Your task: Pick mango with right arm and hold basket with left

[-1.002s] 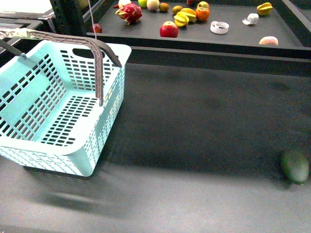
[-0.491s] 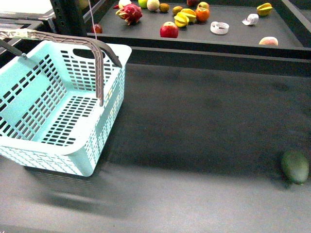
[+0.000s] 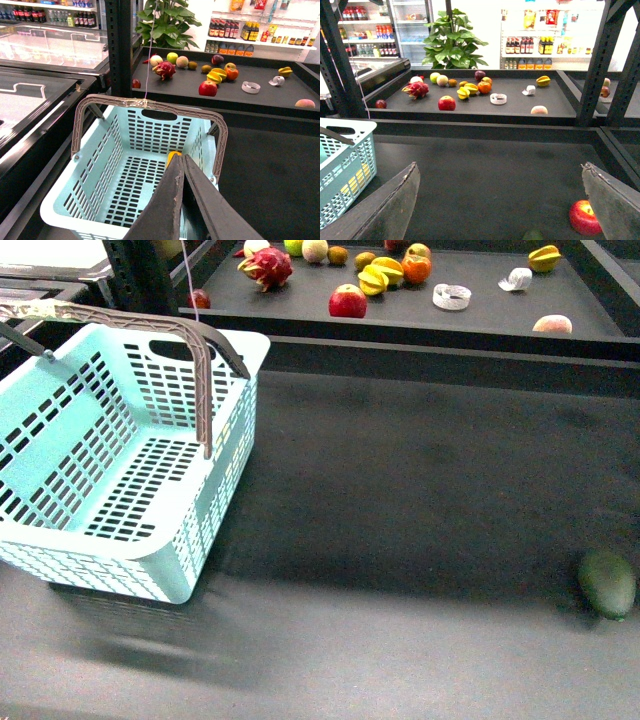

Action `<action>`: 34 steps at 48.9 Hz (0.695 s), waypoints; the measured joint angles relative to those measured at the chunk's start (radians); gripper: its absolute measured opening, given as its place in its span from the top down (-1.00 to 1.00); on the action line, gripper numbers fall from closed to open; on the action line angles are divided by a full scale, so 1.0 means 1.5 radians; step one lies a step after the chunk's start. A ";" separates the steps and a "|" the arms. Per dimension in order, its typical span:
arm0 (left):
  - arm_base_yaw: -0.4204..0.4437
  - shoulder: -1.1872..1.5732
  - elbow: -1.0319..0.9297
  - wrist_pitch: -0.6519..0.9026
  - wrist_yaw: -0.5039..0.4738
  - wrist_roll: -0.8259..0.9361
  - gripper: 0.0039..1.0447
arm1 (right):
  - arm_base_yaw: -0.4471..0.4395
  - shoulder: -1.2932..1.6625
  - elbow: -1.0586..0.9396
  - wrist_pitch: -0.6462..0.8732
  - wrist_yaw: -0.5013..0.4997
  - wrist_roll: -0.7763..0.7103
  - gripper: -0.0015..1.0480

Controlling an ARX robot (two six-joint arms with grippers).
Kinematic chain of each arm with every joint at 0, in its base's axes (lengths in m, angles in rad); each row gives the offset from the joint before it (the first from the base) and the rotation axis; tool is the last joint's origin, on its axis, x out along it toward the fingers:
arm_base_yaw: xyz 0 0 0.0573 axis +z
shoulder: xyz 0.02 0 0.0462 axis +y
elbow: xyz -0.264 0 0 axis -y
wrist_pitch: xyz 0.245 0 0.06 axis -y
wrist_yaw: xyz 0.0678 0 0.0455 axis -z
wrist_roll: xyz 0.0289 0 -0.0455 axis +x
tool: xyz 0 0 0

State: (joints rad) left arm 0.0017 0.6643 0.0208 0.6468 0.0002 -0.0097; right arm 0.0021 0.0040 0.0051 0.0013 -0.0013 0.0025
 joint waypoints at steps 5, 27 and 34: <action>0.000 -0.052 0.000 -0.046 0.000 0.001 0.93 | 0.000 0.000 0.000 0.000 0.000 0.000 -0.85; 0.000 -0.226 0.000 -0.212 0.000 0.001 0.93 | 0.000 0.000 0.000 0.000 0.000 0.000 -0.85; 0.000 -0.269 0.000 -0.255 0.000 0.001 0.93 | 0.000 0.000 0.000 0.000 0.000 0.000 -0.85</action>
State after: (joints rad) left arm 0.0017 0.2604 0.0204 0.2649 0.0002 -0.0078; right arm 0.0021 0.0040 0.0051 0.0013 -0.0013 0.0025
